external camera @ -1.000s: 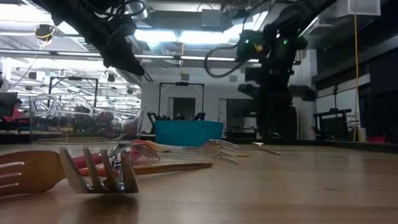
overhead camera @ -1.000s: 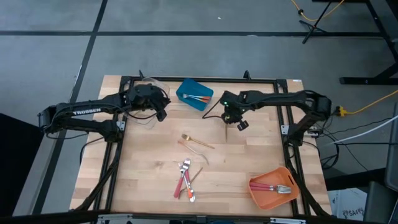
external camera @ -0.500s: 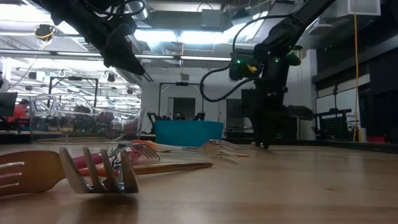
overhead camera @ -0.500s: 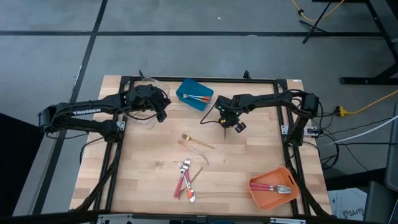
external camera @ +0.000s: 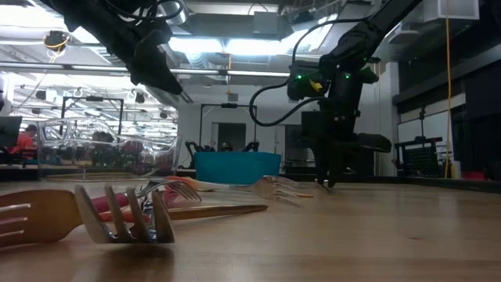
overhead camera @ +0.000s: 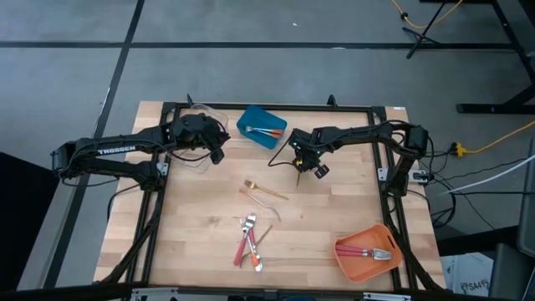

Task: Sort silverware by color (type)
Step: Put the gold fork into the transparent bin

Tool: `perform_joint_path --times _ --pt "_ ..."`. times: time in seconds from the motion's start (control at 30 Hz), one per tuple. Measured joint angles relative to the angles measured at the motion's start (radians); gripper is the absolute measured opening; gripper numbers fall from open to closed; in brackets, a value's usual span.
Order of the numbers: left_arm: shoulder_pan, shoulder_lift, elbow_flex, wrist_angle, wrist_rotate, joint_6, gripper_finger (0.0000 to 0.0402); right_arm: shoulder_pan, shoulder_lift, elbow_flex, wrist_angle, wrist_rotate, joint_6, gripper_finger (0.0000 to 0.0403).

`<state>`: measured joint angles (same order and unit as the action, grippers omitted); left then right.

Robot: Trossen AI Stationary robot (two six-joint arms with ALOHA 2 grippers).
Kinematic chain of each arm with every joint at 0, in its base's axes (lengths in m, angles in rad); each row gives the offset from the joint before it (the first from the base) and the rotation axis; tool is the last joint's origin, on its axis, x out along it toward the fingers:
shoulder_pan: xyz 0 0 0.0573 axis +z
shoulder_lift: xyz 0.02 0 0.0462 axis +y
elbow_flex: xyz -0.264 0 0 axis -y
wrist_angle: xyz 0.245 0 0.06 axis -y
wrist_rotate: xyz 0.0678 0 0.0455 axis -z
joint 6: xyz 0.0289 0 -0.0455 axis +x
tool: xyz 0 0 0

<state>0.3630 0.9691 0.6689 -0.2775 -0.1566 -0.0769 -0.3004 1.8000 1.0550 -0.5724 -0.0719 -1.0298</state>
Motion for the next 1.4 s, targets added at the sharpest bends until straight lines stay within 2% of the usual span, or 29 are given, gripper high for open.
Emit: perform_joint_path --times 0.43,0.93,1.1,1.4 --pt "0.000 0.000 0.000 0.000 0.000 0.000 0.0047 0.000 0.001 0.000 0.015 0.000 0.000 0.0088" --pt "0.000 0.000 0.000 0.000 0.000 0.000 0.0047 0.000 0.002 0.000 0.121 -0.035 -0.001 0.0088" --pt "0.000 0.000 0.000 0.000 0.000 0.000 0.0047 -0.001 0.002 0.000 0.116 -0.035 -0.053 0.0088" --pt "0.000 0.000 0.000 0.000 0.000 0.000 0.0047 -0.003 0.028 0.000 0.105 -0.030 -0.053 0.0088"
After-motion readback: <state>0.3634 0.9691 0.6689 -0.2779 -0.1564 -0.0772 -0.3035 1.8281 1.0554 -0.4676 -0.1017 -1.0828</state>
